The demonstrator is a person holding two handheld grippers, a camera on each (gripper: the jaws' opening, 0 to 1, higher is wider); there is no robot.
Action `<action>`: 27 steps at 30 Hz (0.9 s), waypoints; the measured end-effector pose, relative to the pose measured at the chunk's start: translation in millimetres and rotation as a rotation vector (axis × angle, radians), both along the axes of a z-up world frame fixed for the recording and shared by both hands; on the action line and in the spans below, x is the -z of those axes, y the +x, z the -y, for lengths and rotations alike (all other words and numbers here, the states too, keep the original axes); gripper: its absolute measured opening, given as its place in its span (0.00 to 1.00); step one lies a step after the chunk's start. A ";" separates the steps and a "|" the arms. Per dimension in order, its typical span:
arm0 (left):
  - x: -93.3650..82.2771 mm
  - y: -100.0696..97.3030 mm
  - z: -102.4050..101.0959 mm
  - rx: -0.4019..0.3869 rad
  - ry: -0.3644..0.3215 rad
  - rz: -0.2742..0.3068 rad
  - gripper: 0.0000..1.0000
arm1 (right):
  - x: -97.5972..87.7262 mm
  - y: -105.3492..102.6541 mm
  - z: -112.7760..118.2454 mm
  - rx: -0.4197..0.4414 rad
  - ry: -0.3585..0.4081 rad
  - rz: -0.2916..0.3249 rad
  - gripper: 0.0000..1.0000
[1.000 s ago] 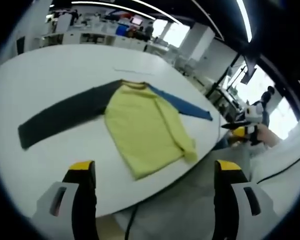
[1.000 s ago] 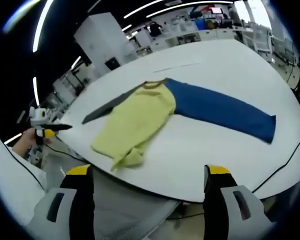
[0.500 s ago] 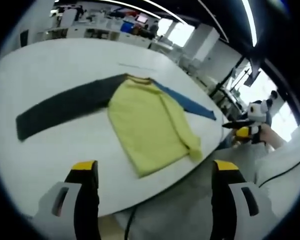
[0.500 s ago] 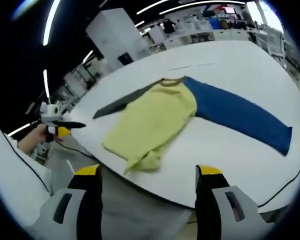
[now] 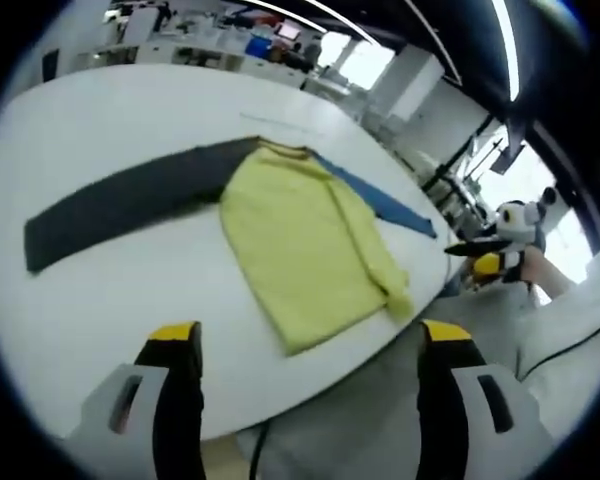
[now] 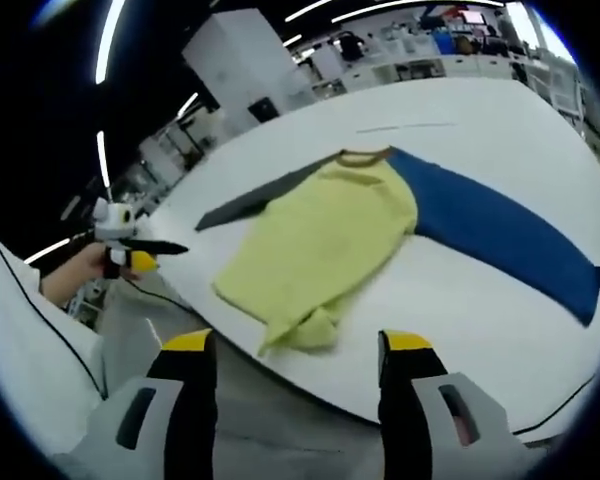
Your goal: Fold the garment on the visible template until the final outline fits inside the template.
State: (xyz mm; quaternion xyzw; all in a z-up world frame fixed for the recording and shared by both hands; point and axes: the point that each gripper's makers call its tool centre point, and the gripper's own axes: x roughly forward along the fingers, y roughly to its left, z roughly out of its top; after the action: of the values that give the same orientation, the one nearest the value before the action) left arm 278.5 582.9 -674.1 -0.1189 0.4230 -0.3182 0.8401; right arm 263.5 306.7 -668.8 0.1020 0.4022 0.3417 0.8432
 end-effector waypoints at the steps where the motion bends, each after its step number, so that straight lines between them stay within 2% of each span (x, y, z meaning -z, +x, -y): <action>1: 2.0 0.7 1.1 0.001 0.000 -0.005 0.84 | 0.3 0.6 -1.5 -0.001 0.003 -0.003 0.64; 6: 10.3 2.7 6.1 0.017 -0.010 -0.024 0.81 | 1.9 3.6 -6.9 -0.016 0.008 -0.009 0.62; 13: 23.6 7.6 11.7 -0.006 -0.050 -0.050 0.77 | 11.0 5.6 -14.8 -0.034 0.020 -0.031 0.56; 23: 39.4 11.5 11.0 -0.018 -0.051 -0.092 0.73 | 21.7 8.1 -27.2 -0.063 0.045 -0.062 0.48; 27: 48.7 12.5 11.3 -0.012 -0.036 -0.109 0.69 | 27.6 10.0 -30.6 -0.071 0.046 -0.077 0.45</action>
State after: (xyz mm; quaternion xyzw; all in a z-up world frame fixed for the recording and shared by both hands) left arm 290.9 571.6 -722.9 -0.1535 0.4615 -0.3138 0.8155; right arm 273.4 337.3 -696.4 0.1200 0.4297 0.3762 0.8121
